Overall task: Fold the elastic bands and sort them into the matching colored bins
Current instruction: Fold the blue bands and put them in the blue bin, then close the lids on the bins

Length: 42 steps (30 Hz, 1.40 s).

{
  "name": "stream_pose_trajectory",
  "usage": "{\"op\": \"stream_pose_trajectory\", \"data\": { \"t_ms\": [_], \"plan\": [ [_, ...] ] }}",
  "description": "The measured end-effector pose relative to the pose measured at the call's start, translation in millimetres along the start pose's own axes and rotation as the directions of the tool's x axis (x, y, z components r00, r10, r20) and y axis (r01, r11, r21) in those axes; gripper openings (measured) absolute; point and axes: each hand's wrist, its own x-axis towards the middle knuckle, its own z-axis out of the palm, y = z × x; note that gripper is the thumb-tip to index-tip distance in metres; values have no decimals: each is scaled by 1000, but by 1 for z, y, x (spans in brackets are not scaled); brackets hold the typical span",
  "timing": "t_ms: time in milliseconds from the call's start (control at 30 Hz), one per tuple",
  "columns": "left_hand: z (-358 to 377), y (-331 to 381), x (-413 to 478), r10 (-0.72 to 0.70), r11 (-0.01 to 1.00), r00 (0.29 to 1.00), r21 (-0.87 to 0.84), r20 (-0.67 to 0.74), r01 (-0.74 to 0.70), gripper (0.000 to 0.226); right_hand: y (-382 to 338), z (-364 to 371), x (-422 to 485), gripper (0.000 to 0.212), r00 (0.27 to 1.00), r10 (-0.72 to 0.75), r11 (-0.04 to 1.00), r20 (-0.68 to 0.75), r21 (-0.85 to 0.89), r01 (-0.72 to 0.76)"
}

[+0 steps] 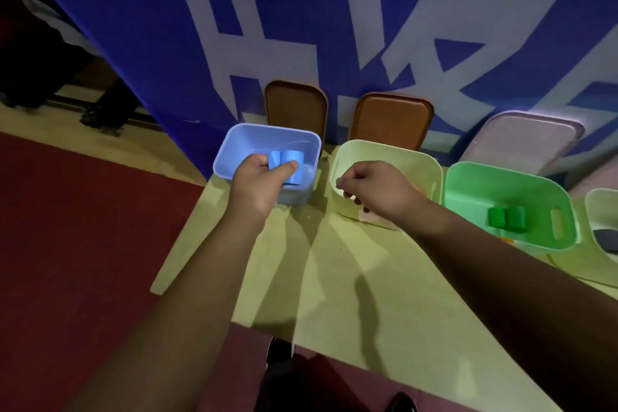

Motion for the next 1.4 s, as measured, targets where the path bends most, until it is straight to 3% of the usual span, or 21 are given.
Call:
{"op": "stream_pose_trajectory", "data": {
  "t_ms": [267, 333, 433, 533, 633, 733, 833, 1033, 1300, 1400],
  "plan": [
    [-6, -29, 120, -63, 994, 964, 98, 258, 38, 30, -13, 62, 76, 15, 955, -16, 980, -295, -193, -43],
    [2, -34, 142, -119, 985, 959, 155, 259, 80, 30, -16, 71, 86, 22, 957, 13, 961, -290, -259, -91],
    [17, -41, 168, -183, 967, 941, 223, 284, 120, 52, -16, 83, 91, 30, 972, -26, 927, -234, -369, -64],
    [33, -47, 184, -295, 951, 898, 188, 325, 244, 63, -11, 94, 93, 25, 971, -128, 869, -201, -495, 12],
    [46, -54, 195, -354, 933, 873, 193, 336, 304, 61, -9, 97, 94, 18, 976, -92, 831, -197, -556, -34],
    [56, -61, 202, -354, 910, 883, 331, 309, 249, 48, -7, 99, 97, 17, 982, -45, 837, -184, -544, -63],
    [63, -67, 201, -330, 877, 896, 447, 297, 175, 48, -5, 103, 99, 17, 985, -48, 840, -166, -541, -50],
    [80, -68, 199, -290, 827, 911, 555, 292, 85, 48, 3, 101, 103, 17, 988, -66, 860, -141, -511, -16],
    [76, -64, 198, -294, 772, 898, 635, 329, 20, 32, 2, 95, 104, 22, 990, -56, 890, -128, -456, -8],
    [66, -64, 203, -333, 781, 885, 621, 326, 65, 32, -1, 90, 107, 20, 987, -33, 894, -158, -446, -41]
  ]
}}
